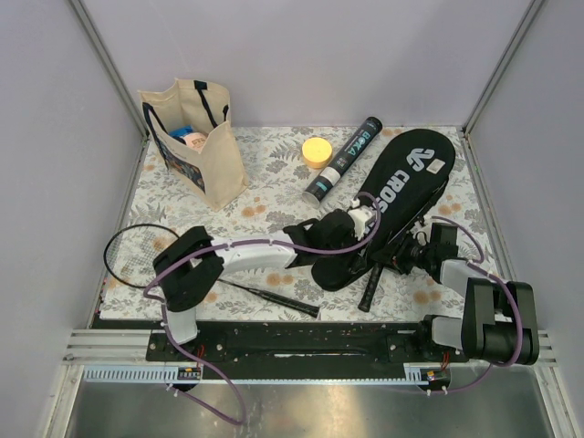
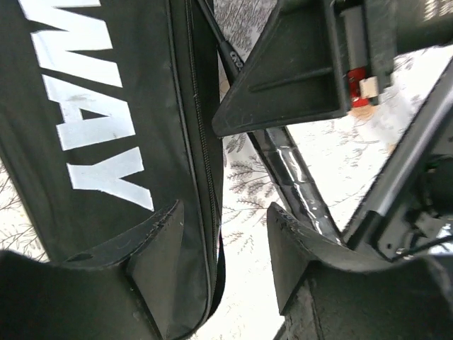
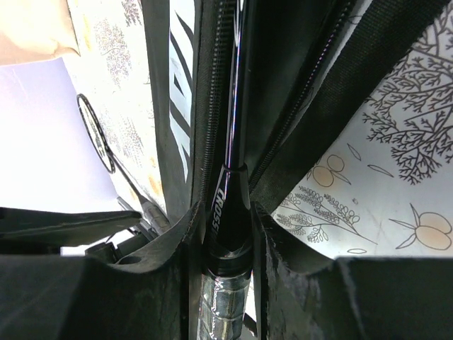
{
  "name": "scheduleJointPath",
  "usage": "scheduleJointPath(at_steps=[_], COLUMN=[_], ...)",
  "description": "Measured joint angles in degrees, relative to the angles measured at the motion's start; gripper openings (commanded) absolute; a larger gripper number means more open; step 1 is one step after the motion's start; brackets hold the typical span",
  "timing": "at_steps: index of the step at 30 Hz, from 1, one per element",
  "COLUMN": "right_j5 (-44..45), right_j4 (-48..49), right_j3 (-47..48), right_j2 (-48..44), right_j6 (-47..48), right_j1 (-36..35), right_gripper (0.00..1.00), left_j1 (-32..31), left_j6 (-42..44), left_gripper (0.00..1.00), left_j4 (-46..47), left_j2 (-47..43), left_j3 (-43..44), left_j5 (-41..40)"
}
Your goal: Pack up the badminton gear
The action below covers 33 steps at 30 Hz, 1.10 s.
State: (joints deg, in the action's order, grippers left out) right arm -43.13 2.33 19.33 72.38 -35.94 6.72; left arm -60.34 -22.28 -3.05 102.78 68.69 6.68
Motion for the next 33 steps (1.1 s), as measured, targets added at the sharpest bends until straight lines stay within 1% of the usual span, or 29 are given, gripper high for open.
scheduleJointPath(at_steps=[5,9,11,13,17,18,20,27,33], right_j5=[0.0,-0.02,-0.02,-0.02,-0.02,-0.02,-0.02,-0.07,-0.59], right_j4=[0.87,1.05,1.09,1.09,1.25,1.31,1.33,1.46,5.44], right_j3=[0.07,0.07,0.07,0.07,0.07,0.07,0.07,0.04,-0.46], right_j2=[0.76,0.79,0.79,0.79,0.76,0.76,0.76,0.7,1.66], right_j6=[-0.11,-0.15,-0.17,-0.2,-0.35,-0.39,-0.46,-1.05,-3.54], right_j1=[0.0,0.0,0.0,0.0,0.0,0.0,0.0,0.0,-0.02], right_gripper=[0.08,0.08,0.08,0.08,0.08,0.08,0.08,0.06,0.05], left_j1=[-2.01,-2.43,-2.43,-2.43,-2.36,-2.38,-2.38,-2.36,-2.36], left_j6=[3.89,5.09,5.53,5.79,6.16,6.1,6.05,5.53,1.9], left_gripper=[0.55,0.55,0.53,0.45,0.19,0.12,0.0,0.0,0.0], left_j4=[-2.91,-4.66,-4.76,-4.79,-4.68,-4.66,-4.57,-3.17,-2.62], left_j2=[6.14,9.22,10.25,10.38,10.38,10.38,10.38,9.29,2.27], left_j3=[2.67,3.74,4.26,4.35,4.35,4.35,4.31,2.45,-0.33], left_j5=[-3.15,-6.08,-7.63,-9.2,-11.32,-11.67,-12.26,-12.92,-9.81])
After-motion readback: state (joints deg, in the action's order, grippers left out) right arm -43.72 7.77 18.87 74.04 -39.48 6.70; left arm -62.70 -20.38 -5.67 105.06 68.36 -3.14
